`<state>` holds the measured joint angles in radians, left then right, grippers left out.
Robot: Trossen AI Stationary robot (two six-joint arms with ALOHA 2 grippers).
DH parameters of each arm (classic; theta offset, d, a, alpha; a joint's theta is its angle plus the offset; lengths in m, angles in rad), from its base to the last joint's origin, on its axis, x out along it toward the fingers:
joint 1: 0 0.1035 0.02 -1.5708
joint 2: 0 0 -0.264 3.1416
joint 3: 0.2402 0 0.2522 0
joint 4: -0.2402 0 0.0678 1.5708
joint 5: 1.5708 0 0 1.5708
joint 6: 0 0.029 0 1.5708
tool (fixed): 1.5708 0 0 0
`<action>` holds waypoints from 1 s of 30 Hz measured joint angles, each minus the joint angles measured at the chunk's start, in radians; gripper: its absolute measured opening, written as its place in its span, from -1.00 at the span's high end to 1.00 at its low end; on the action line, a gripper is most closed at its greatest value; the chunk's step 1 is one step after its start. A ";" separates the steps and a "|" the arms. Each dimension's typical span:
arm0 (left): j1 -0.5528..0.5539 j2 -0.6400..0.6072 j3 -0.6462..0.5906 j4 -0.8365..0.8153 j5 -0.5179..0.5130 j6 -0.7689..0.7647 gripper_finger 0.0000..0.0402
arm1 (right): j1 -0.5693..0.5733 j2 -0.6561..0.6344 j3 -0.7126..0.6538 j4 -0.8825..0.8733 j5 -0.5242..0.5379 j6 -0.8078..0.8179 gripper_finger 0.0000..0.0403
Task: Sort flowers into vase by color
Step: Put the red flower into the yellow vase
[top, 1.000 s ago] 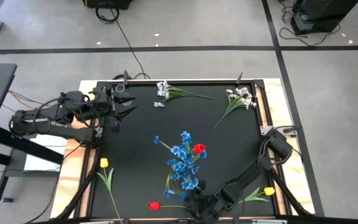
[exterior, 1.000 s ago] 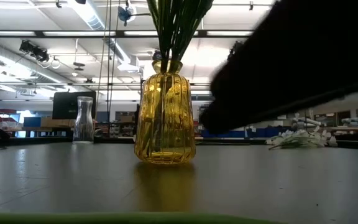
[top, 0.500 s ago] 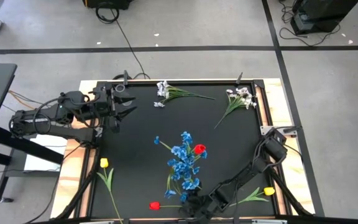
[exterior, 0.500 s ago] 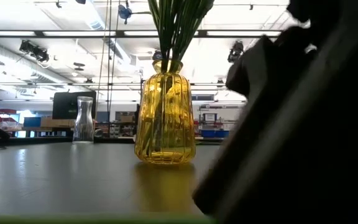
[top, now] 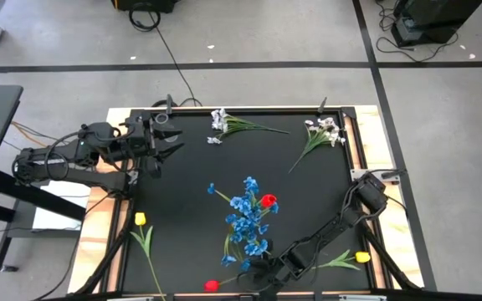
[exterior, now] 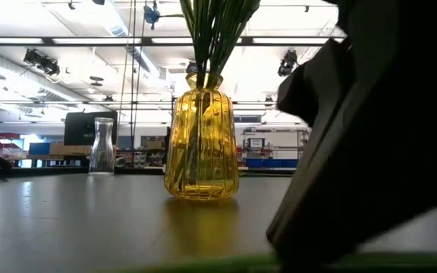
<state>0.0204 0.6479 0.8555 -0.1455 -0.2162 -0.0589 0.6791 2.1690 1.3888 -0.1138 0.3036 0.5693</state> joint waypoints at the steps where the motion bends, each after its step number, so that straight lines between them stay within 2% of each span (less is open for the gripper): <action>1: 0.000 0.000 0.000 0.000 0.000 0.000 0.09 | 0.001 -0.011 0.000 -0.012 0.020 0.014 0.94; 9: 0.000 0.000 0.000 0.000 0.000 0.000 0.09 | 0.050 -0.151 0.000 -0.080 0.170 0.039 0.98; 13: 0.000 0.000 0.000 0.000 0.000 0.000 0.09 | 0.075 -0.242 0.000 -0.054 0.200 0.004 0.99; 17: 0.000 0.000 0.000 0.000 0.000 0.000 0.09 | 0.091 -0.314 0.000 0.019 0.201 -0.073 0.99; 22: 0.000 0.000 0.000 0.000 0.000 0.000 0.09 | 0.096 -0.405 0.000 0.203 0.215 -0.200 0.99; 30: 0.000 0.000 0.000 0.000 0.000 0.000 0.09 | 0.063 -0.552 0.001 0.290 0.424 -0.377 1.00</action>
<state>0.0202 0.6479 0.8555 -0.1455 -0.2165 -0.0589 0.7417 1.6174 1.3895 0.1761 0.7275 0.1923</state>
